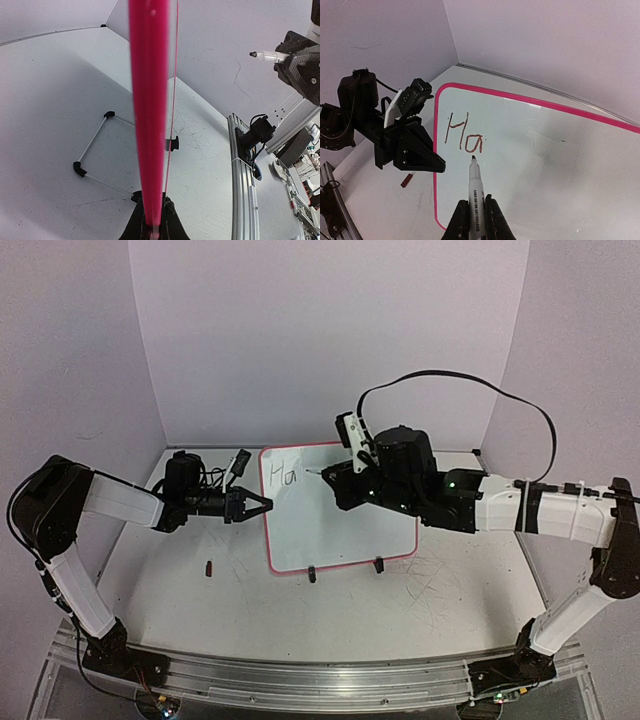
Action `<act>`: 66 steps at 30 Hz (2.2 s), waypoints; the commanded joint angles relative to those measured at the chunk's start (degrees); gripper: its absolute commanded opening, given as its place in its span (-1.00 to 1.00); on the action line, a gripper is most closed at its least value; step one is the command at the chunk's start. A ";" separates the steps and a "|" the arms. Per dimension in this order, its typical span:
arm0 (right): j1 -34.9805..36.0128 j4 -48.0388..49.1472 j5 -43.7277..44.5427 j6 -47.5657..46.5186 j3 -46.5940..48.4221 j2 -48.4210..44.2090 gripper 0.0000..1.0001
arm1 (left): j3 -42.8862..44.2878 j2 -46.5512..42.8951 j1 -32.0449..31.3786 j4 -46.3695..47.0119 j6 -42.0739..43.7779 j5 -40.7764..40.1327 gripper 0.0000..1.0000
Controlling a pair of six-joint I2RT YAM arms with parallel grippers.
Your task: Write a sentence on the whiteboard
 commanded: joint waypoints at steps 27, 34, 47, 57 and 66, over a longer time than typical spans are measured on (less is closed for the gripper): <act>0.16 0.25 2.60 -2.64 6.87 7.51 -1.00 | -0.04 -1.63 -0.55 -2.15 2.63 -2.47 -1.00; 0.22 0.30 1.20 -3.03 7.99 9.36 -1.00 | 0.49 -1.25 -0.51 -2.14 2.71 -2.27 -1.00; 0.14 0.96 7.30 -0.94 9.22 10.02 -1.00 | 0.03 -1.65 -0.54 -2.26 2.97 -2.26 -1.00; 0.12 1.02 7.04 -1.28 10.85 11.92 -1.00 | 0.12 -1.62 -0.49 -2.32 3.06 -2.21 -1.00; 0.14 1.00 8.39 -0.77 10.72 12.07 -1.00 | -0.01 -1.88 -0.50 -2.32 3.24 -2.18 -1.00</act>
